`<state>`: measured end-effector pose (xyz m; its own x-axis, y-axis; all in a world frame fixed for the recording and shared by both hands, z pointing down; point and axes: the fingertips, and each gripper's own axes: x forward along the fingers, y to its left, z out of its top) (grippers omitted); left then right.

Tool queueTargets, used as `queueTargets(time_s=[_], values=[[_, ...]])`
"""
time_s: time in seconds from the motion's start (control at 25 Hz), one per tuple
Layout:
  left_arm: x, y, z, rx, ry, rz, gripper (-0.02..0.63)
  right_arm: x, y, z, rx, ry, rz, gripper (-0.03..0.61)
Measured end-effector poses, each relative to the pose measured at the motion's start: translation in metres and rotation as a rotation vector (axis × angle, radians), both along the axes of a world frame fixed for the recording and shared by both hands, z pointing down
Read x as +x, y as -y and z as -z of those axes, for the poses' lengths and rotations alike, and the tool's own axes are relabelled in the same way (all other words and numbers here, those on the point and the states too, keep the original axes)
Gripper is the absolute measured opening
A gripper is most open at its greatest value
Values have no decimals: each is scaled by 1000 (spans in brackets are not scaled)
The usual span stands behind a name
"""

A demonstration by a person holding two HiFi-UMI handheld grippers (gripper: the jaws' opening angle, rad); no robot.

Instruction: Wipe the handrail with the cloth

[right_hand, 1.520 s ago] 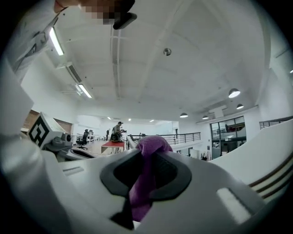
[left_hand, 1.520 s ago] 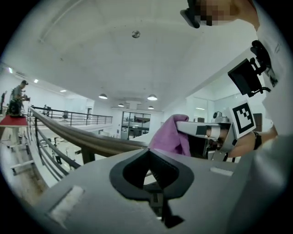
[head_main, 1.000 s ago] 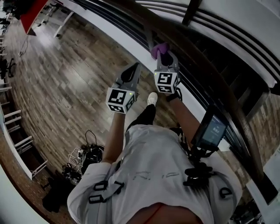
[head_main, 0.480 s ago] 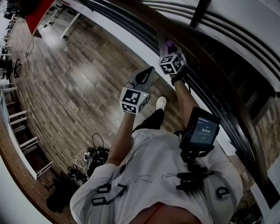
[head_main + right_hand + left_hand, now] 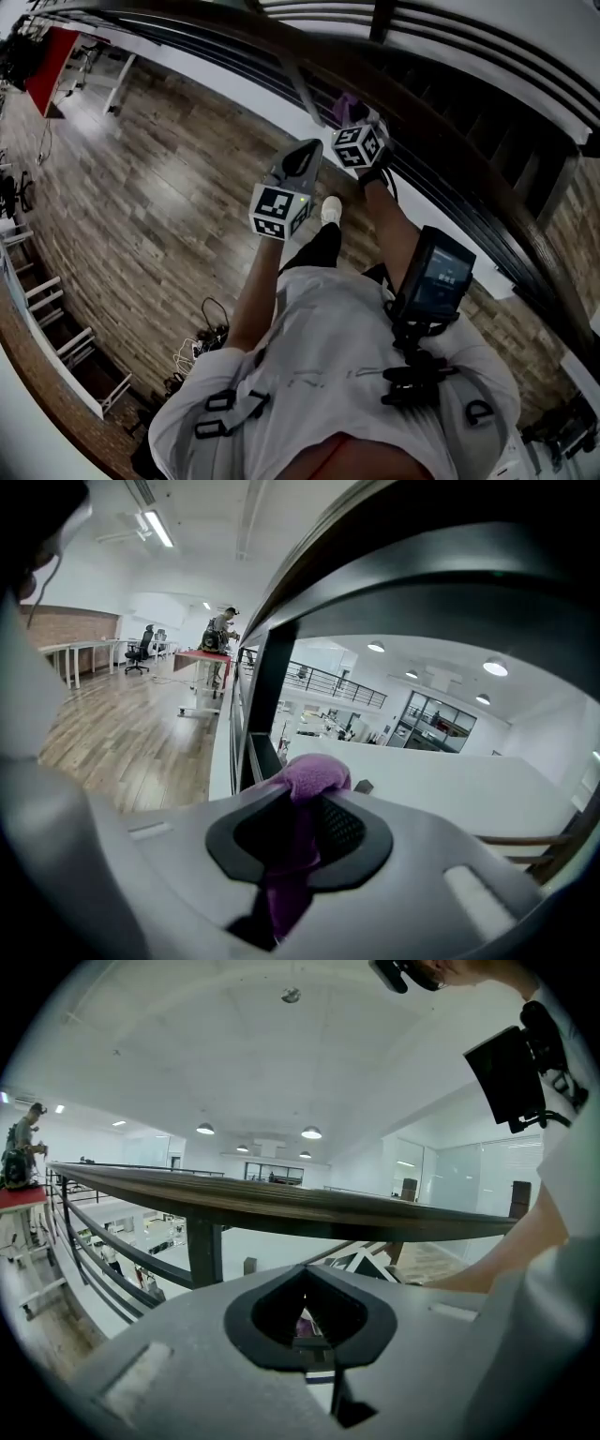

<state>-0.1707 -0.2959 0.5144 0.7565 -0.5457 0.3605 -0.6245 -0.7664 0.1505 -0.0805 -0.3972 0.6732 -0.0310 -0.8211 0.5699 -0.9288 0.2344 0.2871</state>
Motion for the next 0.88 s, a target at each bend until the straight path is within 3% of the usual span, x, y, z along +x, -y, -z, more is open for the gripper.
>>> queueTargets(time_s=[0.4, 0.88], values=[[88, -60, 0, -20, -6, -182, 2, 78, -95, 2, -4, 24, -139, 48], [209, -147, -11, -62, -15, -500, 1, 191, -219, 0, -13, 50, -359, 48]])
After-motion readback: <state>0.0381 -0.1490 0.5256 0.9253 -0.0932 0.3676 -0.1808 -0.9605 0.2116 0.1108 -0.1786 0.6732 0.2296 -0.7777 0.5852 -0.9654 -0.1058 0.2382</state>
